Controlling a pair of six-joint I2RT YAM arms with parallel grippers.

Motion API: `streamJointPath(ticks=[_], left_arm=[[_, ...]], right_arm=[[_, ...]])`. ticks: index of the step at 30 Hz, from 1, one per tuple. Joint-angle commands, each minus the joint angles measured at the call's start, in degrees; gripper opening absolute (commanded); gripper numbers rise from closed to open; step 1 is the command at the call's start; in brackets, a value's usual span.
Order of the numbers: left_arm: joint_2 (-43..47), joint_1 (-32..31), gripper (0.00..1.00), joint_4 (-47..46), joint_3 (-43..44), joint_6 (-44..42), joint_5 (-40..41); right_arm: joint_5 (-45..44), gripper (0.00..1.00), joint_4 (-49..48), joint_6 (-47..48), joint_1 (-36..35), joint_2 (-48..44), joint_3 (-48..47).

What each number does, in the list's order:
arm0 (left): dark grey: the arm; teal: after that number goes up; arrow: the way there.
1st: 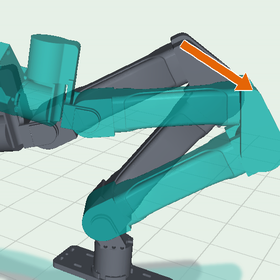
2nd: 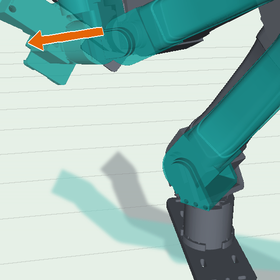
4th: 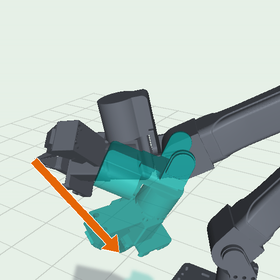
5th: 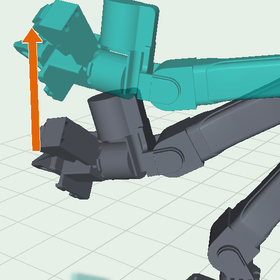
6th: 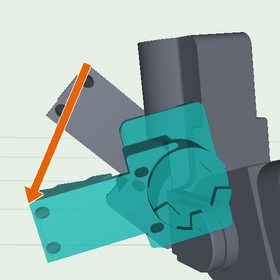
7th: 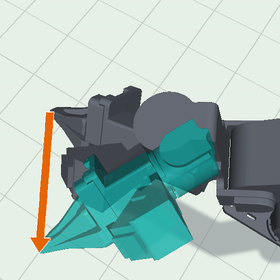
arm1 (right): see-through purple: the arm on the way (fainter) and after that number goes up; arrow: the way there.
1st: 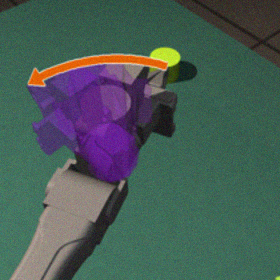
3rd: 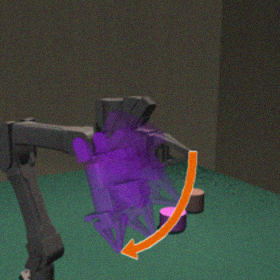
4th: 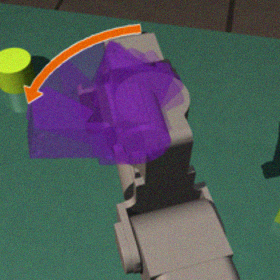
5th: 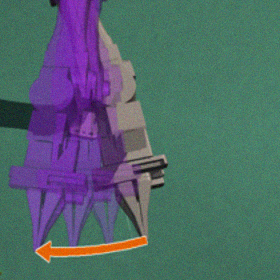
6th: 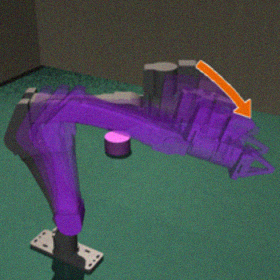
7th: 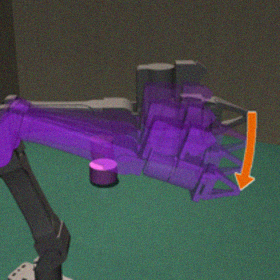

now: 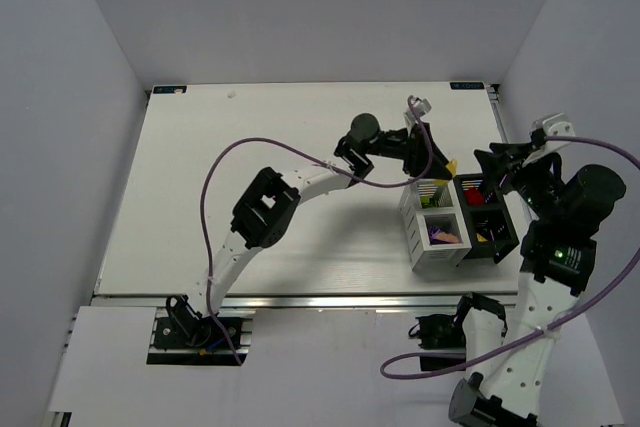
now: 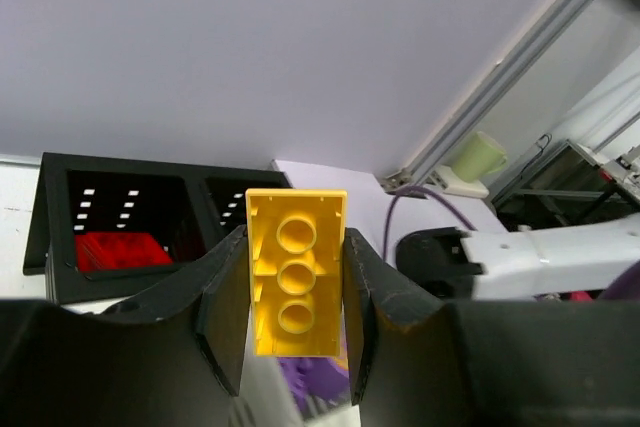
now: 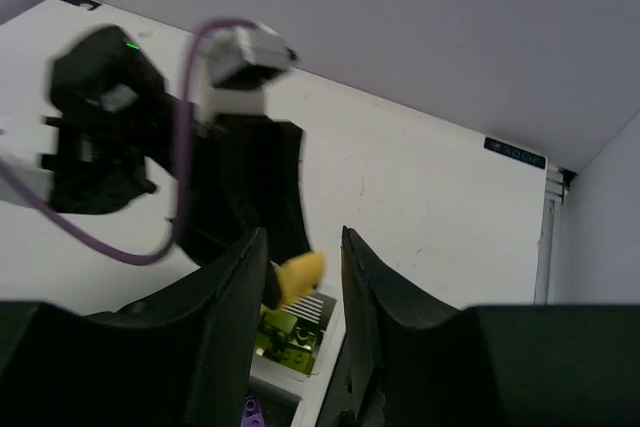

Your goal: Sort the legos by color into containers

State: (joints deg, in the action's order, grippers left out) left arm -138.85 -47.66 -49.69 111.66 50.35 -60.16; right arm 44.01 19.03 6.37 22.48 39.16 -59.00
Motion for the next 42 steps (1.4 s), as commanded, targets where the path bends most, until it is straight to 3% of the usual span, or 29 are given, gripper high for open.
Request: streamJointPath(ticks=[1,7,20,24,29,36,42], left_arm=[[-6.2,-2.3,0.00,4.9,7.3,-2.8,1.7],[-14.3,-5.1,0.00,9.3,21.0,-4.6,5.8],[-11.8,-11.5,0.00,25.8,20.4,-23.0,17.3],[-11.2,-12.6,0.00,26.8,19.7,-25.4,22.2],[-12.1,-13.2,0.00,27.5,20.3,-25.3,22.5],[-10.1,-13.2,0.00,19.6,15.4,-22.2,16.5],[-7.8,-13.2,0.00,10.1,10.6,-18.4,17.2]], right_arm=[[6.7,0.41,1.9,-0.4,0.1,-3.0,-2.8],[13.6,0.41,-0.8,1.3,0.1,-8.6,0.0],[15.5,0.40,2.2,2.5,0.2,-13.1,6.9],[16.4,0.40,3.1,3.0,0.1,-13.4,7.8],[16.1,0.41,3.7,4.2,0.2,-13.7,7.9],[15.6,0.41,4.4,4.8,0.1,-13.8,8.0],[15.4,0.42,4.8,5.1,0.0,-13.5,7.7]])
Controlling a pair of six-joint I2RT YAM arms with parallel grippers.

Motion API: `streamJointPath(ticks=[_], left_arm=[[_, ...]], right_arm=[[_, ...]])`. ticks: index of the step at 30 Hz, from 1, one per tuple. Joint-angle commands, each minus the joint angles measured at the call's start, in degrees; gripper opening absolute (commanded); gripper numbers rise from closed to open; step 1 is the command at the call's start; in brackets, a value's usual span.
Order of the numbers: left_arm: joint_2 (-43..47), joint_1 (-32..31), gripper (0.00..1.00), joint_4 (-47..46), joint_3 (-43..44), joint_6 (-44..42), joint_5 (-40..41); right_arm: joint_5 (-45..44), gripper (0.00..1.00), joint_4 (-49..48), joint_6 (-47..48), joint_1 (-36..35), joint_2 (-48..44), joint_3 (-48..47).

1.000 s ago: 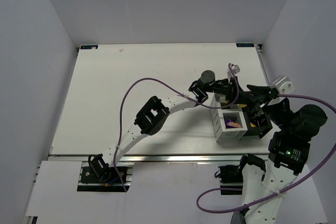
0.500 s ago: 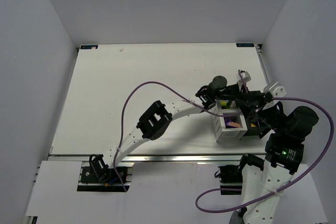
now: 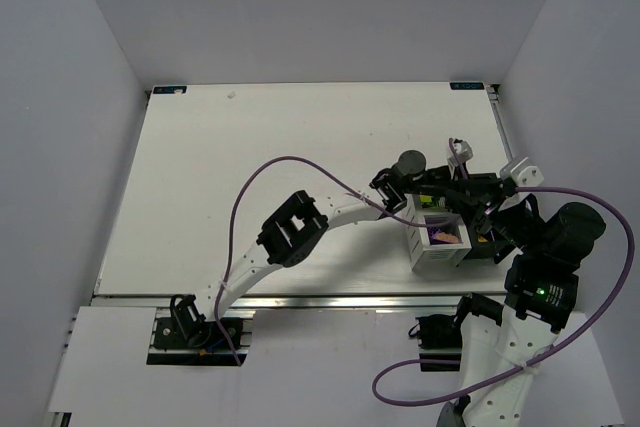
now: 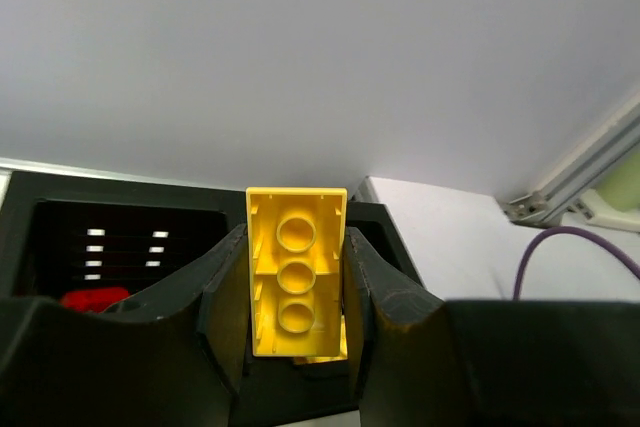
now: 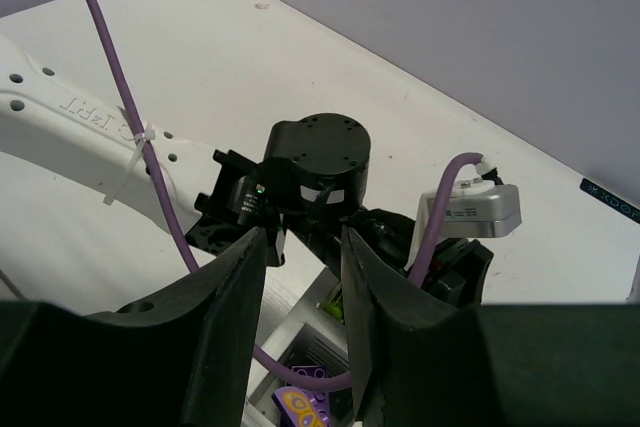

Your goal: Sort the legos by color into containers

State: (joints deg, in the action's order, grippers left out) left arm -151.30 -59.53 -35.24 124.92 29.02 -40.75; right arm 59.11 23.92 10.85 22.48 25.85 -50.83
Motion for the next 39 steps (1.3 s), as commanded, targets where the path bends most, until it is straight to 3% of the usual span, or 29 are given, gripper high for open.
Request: streamJointPath(ticks=[1,11,15,18,27,30,34,37,39], left_arm=[[4.6,-1.3,0.00,-5.9,-3.4,3.8,-2.2],[3.4,-1.3,0.00,-9.8,-2.5,8.5,-7.0],[1.4,-1.3,0.00,-4.8,2.7,7.6,-9.2],[1.5,-1.3,0.00,-2.6,1.7,6.0,-9.2],[3.3,-1.3,0.02,7.1,0.8,-1.9,-1.7],[2.9,-1.3,0.08,8.1,1.9,-1.9,-1.1],[3.3,-1.3,0.33,8.6,1.7,-2.5,-0.4],[3.6,-1.3,0.46,8.3,1.2,-2.3,-0.5],[3.6,-1.3,0.49,7.9,1.3,-2.1,-0.7]], right_arm=[[0.2,0.42,0.0,0.6,0.1,-0.1,-0.7],[1.4,0.40,1.9,1.3,0.0,-0.4,-1.9],[1.5,0.40,2.2,1.3,0.0,-0.9,-2.4],[1.5,0.41,2.5,1.2,0.0,-1.1,-2.3],[1.4,0.41,3.2,2.1,0.1,-1.3,-2.2],[1.4,0.41,3.3,2.1,0.0,-1.3,-2.2],[1.4,0.42,3.3,2.2,0.1,-1.4,-2.0],[1.3,0.42,3.4,2.2,0.1,-1.3,-1.8],[1.3,0.42,3.4,2.2,0.0,-1.3,-1.9]])
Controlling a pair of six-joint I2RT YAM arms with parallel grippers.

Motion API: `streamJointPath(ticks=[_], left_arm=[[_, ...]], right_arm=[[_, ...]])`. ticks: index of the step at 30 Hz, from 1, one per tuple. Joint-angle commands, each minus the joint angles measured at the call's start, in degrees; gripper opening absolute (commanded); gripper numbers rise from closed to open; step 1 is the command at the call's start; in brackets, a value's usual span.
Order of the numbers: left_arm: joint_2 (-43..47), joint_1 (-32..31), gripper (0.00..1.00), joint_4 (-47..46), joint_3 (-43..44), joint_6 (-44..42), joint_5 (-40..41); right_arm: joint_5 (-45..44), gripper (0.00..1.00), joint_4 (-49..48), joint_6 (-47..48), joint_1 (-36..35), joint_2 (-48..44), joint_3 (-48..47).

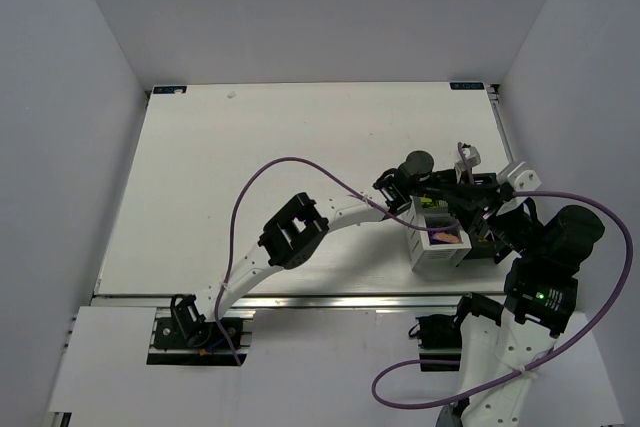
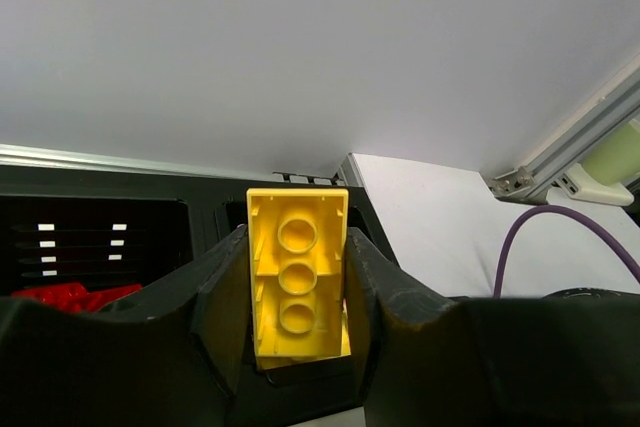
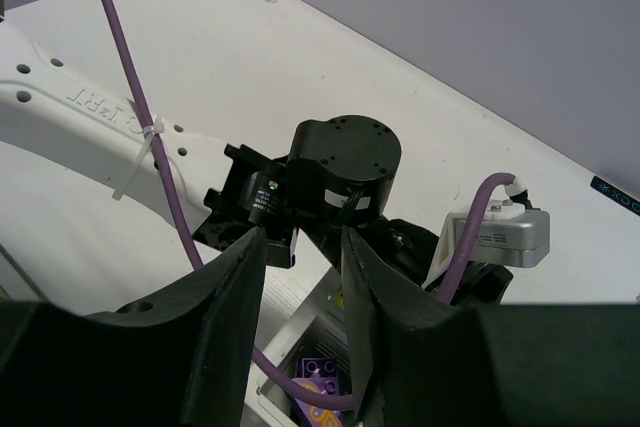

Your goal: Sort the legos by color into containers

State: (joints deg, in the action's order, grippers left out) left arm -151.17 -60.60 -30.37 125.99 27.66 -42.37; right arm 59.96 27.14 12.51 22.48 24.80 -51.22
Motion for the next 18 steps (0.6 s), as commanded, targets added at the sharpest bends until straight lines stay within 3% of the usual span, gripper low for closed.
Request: streamJointPath(ticks=[1,8,13,14,18], left_arm=[[3.4,-0.2,0.51,3.1,0.5,-0.6,0.9],[3.2,-0.2,0.62,2.7,1.4,0.4,0.0],[3.4,-0.2,0.57,1.5,0.5,1.0,0.4],[3.8,-0.2,0.52,1.3,0.3,1.0,1.0],[5.0,-0.2,0.00,1.5,0.0,-0.1,4.3]], right_arm=[[0.3,0.42,0.3,0.6,0.1,-0.3,-1.6],[0.0,0.42,0.4,0.5,0.1,-0.1,-1.7],[-0.1,0.42,0.5,0.4,0.0,-0.1,-1.8],[-0.1,0.42,0.5,0.4,0.1,0.0,-1.9],[0.1,0.42,0.5,0.1,0.0,0.2,-3.4]])
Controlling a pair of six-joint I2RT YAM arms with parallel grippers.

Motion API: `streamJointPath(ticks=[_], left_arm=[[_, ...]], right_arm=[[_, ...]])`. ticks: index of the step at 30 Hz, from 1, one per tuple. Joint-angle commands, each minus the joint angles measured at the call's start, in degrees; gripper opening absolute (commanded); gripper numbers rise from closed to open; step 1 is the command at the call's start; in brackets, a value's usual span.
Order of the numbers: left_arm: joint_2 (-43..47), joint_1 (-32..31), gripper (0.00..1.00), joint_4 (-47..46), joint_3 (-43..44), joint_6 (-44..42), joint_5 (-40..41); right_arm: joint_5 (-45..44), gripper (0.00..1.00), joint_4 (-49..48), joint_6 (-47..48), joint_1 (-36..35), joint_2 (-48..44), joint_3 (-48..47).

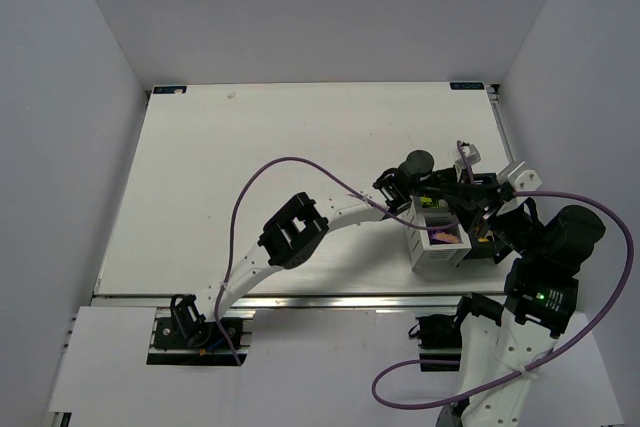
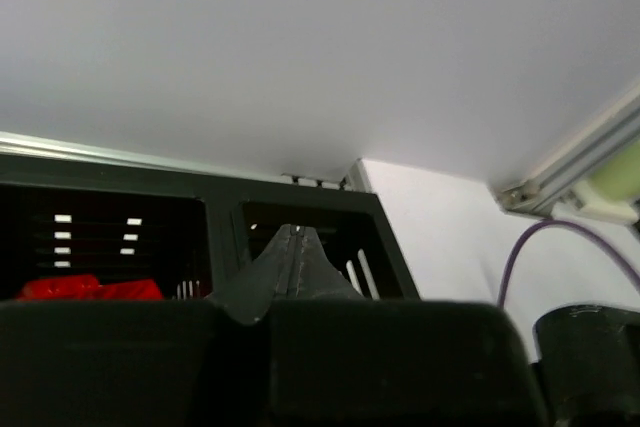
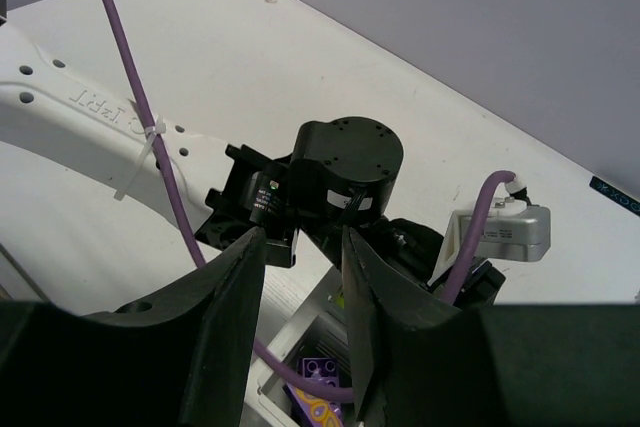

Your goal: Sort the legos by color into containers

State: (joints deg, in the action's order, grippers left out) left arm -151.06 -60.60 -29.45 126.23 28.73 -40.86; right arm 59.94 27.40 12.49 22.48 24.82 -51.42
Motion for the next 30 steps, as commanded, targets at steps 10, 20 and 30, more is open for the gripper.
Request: streamJointPath(ticks=[10,20,30], left_arm=[[9.1,1.4,0.00,-2.4,-1.0,-0.6,3.9],[15.4,3.0,0.00,1.9,-0.4,-4.1,3.4],[30.3,12.7,0.48,7.0,-23.5,-2.5,14.7]], right_arm=[[0.3,0.42,1.7,-0.1,0.1,1.0,-7.4],[-0.4,0.42,3.3,-1.2,0.0,2.5,-11.7],[-11.6,0.53,1.2,-7.2,-0.2,3.0,-15.6]])
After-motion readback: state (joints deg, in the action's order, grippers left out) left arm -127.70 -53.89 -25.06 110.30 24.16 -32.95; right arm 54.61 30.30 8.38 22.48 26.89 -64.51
